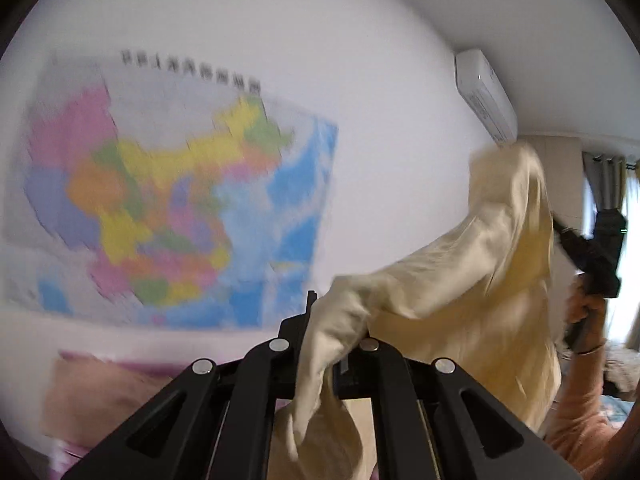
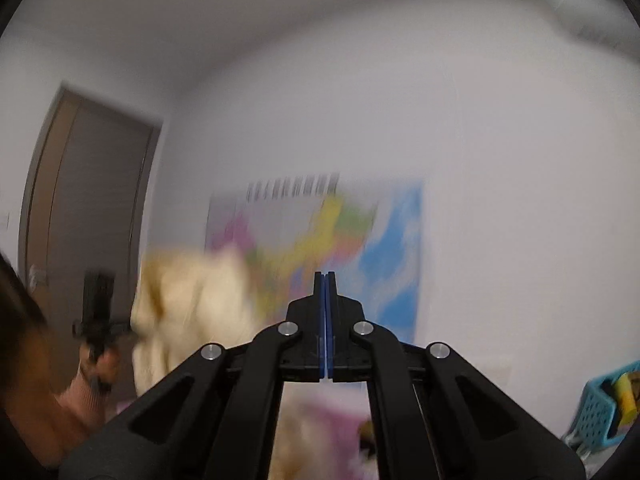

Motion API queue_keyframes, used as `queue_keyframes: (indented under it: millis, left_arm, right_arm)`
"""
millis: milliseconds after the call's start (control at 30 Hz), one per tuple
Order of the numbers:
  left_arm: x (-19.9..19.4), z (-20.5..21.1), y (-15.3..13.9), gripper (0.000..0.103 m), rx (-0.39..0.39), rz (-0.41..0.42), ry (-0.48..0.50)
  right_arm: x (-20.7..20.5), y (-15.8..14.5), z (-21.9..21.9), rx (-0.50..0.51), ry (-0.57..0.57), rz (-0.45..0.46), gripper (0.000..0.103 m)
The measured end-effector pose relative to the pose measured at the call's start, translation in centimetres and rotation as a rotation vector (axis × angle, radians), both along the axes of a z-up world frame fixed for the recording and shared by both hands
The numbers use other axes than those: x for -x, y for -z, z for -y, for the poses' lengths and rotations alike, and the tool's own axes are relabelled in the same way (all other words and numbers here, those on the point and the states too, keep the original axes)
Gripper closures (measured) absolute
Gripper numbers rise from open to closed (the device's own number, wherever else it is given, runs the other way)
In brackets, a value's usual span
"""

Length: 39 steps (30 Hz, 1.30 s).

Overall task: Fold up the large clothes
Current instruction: 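Lift the cream shirt high with both grippers and shake it out, then lower the held shirt onto the bed with both grippers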

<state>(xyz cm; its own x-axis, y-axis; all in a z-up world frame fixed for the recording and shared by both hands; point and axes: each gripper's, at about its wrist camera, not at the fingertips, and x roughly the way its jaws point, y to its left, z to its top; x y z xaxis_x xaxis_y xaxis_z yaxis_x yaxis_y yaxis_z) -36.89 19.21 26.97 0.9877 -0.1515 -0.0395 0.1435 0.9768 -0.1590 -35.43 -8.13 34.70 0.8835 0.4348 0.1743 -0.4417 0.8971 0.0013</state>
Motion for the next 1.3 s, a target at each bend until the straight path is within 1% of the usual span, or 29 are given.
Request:
queue_keyframes:
  millis: [33, 100, 133, 167, 200, 233, 267, 300, 367, 400, 467, 500, 533, 567, 600, 667, 700, 767, 800, 900, 933, 1000, 1067, 1100, 1133, 1167, 1200, 1233, 1300]
  left_arm:
    - [0.3, 0.0, -0.4, 0.099, -0.014, -0.005, -0.011]
    - [0.7, 0.7, -0.1, 0.099, -0.039, -0.029, -0.060]
    - [-0.1, 1.0, 0.7, 0.099, -0.053, -0.065, -0.071]
    - [-0.8, 1.3, 1.6, 0.099, -0.066, -0.100, -0.075]
    - [-1.7, 1.3, 2.4, 0.099, -0.066, -0.129, -0.065]
    - [-2.5, 1.4, 3.5, 0.099, -0.071, -0.172, -0.049]
    - [-3.4, 1.5, 4.4, 0.099, -0.079, -0.206, -0.045]
    - [-4.2, 1.2, 5.0, 0.100, -0.064, -0.229, -0.055]
    - [-5.4, 0.6, 5.9, 0.100, -0.064, -0.261, -0.092]
    - [-6.3, 0.1, 6.4, 0.100, -0.054, -0.283, -0.102]
    - [-7.7, -0.9, 7.4, 0.100, -0.033, -0.323, -0.119]
    - [-8.4, -1.4, 7.9, 0.100, -0.021, -0.335, -0.130]
    - [-9.5, -2.1, 8.5, 0.100, -0.013, -0.349, -0.146]
    - [-10.1, -2.5, 8.8, 0.100, -0.001, -0.360, -0.157]
    - [-10.9, -3.1, 9.2, 0.100, 0.013, -0.373, -0.160]
    - [-12.1, -3.6, 9.6, 0.100, 0.019, -0.390, -0.177]
    - [-12.8, -4.0, 9.9, 0.100, 0.025, -0.402, -0.180]
    - [-13.7, -4.5, 10.3, 0.100, 0.033, -0.418, -0.186]
    - [-14.0, -4.7, 10.4, 0.100, 0.037, -0.423, -0.186]
    - [-14.7, -5.1, 10.6, 0.100, 0.033, -0.430, -0.200]
    - [-14.8, -5.4, 10.7, 0.100, 0.036, -0.434, -0.204]
    - [-14.9, -5.6, 10.8, 0.100, 0.041, -0.435, -0.205]
    - [-14.9, -6.0, 11.0, 0.100, 0.045, -0.436, -0.208]
    - [-14.9, -6.3, 11.1, 0.100, 0.047, -0.438, -0.204]
    - [-14.9, -6.5, 11.2, 0.100, 0.050, -0.440, -0.205]
    - [-14.9, -6.6, 11.3, 0.100, 0.052, -0.441, -0.207]
    - [-14.8, -6.8, 11.4, 0.100, 0.052, -0.438, -0.208]
    - [-14.5, -7.1, 11.5, 0.100, 0.050, -0.434, -0.220]
    - [-13.9, -7.9, 11.6, 0.100, 0.059, -0.422, -0.230]
  right_arm:
    - [1.2, -0.8, 0.6, -0.009, -0.028, 0.019, 0.103]
    - [2.1, -0.8, 0.4, -0.022, -0.011, 0.027, 0.103]
    - [1.3, 0.3, -0.4, -0.008, -0.044, -0.014, 0.103]
    - [-0.1, 2.0, -1.6, -0.003, -0.082, -0.088, 0.103]
    - [-1.0, 3.2, -2.5, 0.009, -0.098, -0.137, 0.102]
    - [-2.8, 5.7, -4.0, 0.053, -0.143, -0.218, 0.103]
    - [-4.4, 8.1, -5.0, 0.073, -0.165, -0.286, 0.103]
    - [-6.4, 11.2, -6.0, 0.075, -0.186, -0.384, 0.096]
    - [-8.6, 15.3, -7.4, 0.093, -0.255, -0.516, 0.091]
    - [-9.0, 17.3, -8.3, 0.113, -0.270, -0.546, 0.083]
    - [-8.6, 19.7, -10.0, 0.172, -0.283, -0.580, 0.067]
    - [-8.3, 21.1, -11.2, 0.195, -0.332, -0.584, 0.046]
    - [-8.1, 22.0, -11.9, 0.187, -0.374, -0.595, 0.033]
    - [-8.0, 23.4, -13.4, 0.206, -0.420, -0.625, 0.033]
    - [-7.7, 24.6, -14.7, 0.247, -0.434, -0.634, 0.036]
    - [-7.9, 26.7, -17.6, 0.306, -0.472, -0.663, 0.036]
    - [-7.8, 27.7, -18.5, 0.330, -0.483, -0.686, 0.036]
    - [-7.8, 31.0, -21.2, 0.417, -0.484, -0.724, 0.035]
    - [-7.9, 32.4, -22.3, 0.460, -0.478, -0.744, 0.035]
    - [-7.7, 35.3, -24.6, 0.563, -0.459, -0.759, 0.034]
    - [-7.5, 36.1, -25.3, 0.626, -0.413, -0.736, 0.034]
    - [-7.1, 37.6, -26.3, 0.705, -0.366, -0.712, 0.035]
    - [-7.0, 38.6, -26.7, 0.761, -0.298, -0.691, 0.048]
    - [-7.1, 38.8, -26.6, 0.783, -0.265, -0.679, 0.062]
    - [-7.3, 38.8, -26.3, 0.787, -0.234, -0.679, 0.085]
    - [-7.7, 38.4, -25.8, 0.764, -0.239, -0.693, 0.093]
    - [-8.0, 37.0, -24.5, 0.690, -0.271, -0.707, 0.098]
    - [-8.3, 35.8, -23.3, 0.627, -0.276, -0.709, 0.099]
    - [-9.2, 31.7, -19.3, 0.452, -0.263, -0.694, 0.100]
